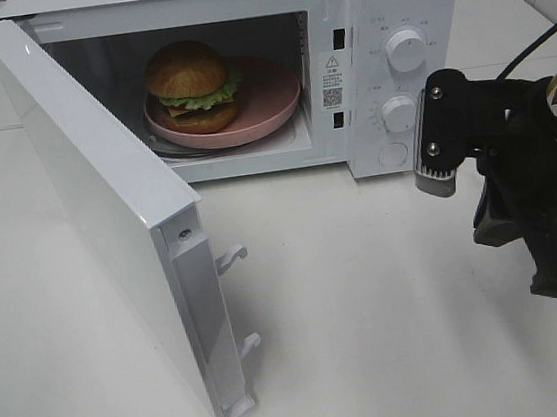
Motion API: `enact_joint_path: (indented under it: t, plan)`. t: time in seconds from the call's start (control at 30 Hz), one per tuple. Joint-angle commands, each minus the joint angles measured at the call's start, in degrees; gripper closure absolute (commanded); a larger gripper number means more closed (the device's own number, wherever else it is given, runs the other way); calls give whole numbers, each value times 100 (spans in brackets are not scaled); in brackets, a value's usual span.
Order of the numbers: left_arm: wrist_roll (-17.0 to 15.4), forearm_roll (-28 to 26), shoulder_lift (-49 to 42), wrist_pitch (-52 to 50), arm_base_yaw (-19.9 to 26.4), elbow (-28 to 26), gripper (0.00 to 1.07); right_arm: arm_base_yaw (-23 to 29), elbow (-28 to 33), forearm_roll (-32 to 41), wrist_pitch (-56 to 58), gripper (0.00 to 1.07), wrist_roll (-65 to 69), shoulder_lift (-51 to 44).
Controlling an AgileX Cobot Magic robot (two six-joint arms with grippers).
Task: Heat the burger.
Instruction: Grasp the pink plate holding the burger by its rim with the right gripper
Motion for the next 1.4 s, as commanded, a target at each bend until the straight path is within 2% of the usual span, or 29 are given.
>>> enact_joint_path:
  t: [0.03,0.07,0.17,0.23,0.27,0.3,0.33,0.37,0.4,0.43,0.5,0.53,0.57,0.9,1.4]
  plan:
    - [0,-17,-80,-40,23,11,6,-17,-52,-57,-57,93,-1134,-34]
    - [0,-17,-80,-40,23,11,6,-17,-52,-69,-57,91,-1541,-34]
    - [0,-17,-80,-40,23,11,6,-17,-52,-74,-63,89,-1662,-34]
    - [0,-17,-80,-40,23,11,6,57,-52,-178,-80,73,-1673,-34]
    - [0,-17,-80,-40,23,11,6,57,-52,-178,-80,73,-1673,-34]
    - [0,-17,-80,-40,23,11,6,126,-52,-286,-69,66,-1599,-34]
    - [0,-17,-80,-40,23,11,6,264,-74,-476,-69,50,-1392,-29]
    - [0,-17,-80,-40,23,11,6,264,-74,-476,-69,50,-1392,-29]
    - [0,-17,-80,-40,23,11,6,315,-97,-584,-97,40,-1306,-29]
    - [0,-17,-80,-40,23,11,6,315,-97,-584,-97,40,-1306,-29]
    - [0,-17,-80,-40,23,11,6,401,-350,-808,-80,11,-825,17]
    - [0,-17,-80,-40,23,11,6,401,-350,-808,-80,11,-825,17]
    - [0,-17,-80,-40,23,11,6,401,-424,-814,-69,6,-756,40]
    - [0,-17,-80,-40,23,11,6,710,-1037,-1381,-178,9,-676,630]
    - [0,-17,-80,-40,23,11,6,1054,-2447,-1828,-871,12,-57,2166]
